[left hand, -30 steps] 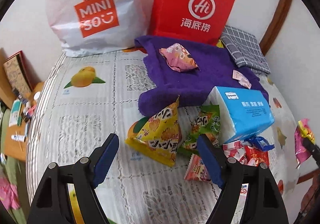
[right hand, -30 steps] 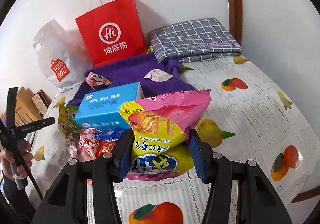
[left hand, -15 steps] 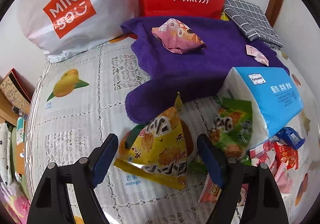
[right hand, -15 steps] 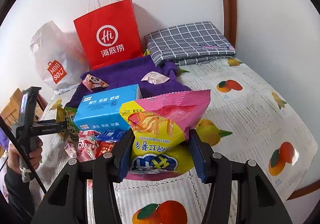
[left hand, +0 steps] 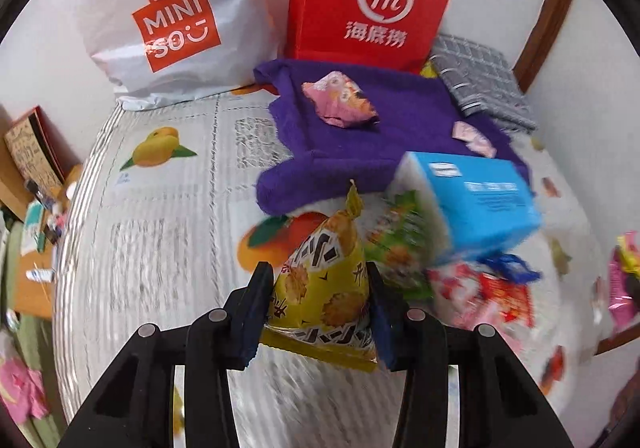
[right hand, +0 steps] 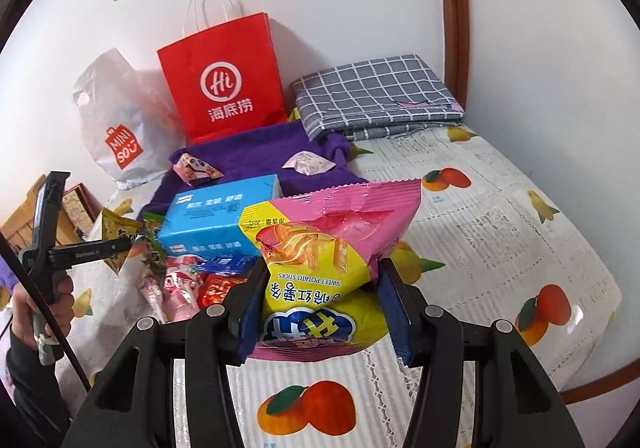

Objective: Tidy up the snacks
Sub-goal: 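Grasp the yellow triangular snack bag with the left tool while the right tool holds the chip bag, then carry the yellow triangle bag with the left tool while the right tool carries the chip bag to the towel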

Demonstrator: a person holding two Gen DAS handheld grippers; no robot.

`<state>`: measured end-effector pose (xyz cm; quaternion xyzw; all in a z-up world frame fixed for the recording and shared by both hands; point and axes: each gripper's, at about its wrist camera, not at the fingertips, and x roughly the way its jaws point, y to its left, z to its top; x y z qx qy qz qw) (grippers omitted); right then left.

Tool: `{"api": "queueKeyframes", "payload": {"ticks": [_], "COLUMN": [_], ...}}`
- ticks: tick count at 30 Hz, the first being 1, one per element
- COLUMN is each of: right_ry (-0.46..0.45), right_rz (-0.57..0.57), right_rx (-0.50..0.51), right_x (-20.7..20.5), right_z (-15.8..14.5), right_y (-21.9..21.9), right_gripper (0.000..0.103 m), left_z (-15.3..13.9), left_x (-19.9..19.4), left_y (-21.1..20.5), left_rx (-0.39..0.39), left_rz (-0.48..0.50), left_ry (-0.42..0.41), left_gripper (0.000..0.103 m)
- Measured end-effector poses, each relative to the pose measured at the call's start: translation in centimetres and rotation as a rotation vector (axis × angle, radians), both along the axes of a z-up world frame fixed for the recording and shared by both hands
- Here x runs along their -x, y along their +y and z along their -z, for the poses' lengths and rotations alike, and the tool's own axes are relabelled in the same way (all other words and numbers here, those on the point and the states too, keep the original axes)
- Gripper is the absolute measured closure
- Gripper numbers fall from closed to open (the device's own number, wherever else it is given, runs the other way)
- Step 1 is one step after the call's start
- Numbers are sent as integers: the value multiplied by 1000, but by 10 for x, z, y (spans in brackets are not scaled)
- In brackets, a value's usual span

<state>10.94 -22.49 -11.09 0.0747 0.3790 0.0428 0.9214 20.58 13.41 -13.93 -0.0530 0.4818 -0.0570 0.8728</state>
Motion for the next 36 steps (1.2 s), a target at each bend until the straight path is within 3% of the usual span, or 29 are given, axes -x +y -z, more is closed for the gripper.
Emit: {"api": "queueKeyframes", "payload": {"ticks": [6, 13, 27, 36], "right_ry": [16, 27, -14, -43], "right_rz": [-56, -113, -128, -161], "right_rx": [6, 5, 14, -5], "right_x": [-1, -1, 16, 15], "right_z": [-9, -23, -51, -65], "right_y": [14, 28, 25, 23], "right_gripper": [51, 51, 51, 51], "left_z": [-18, -48, -97, -115], "left_x": [33, 62, 105, 109], "left_y": [-12, -39, -96, -107], "left_rx": [73, 90, 86, 49], "left_rz": [-6, 26, 91, 68], "left_ry": [-14, -54, -141, -171], "left_gripper": [60, 60, 60, 60]}}
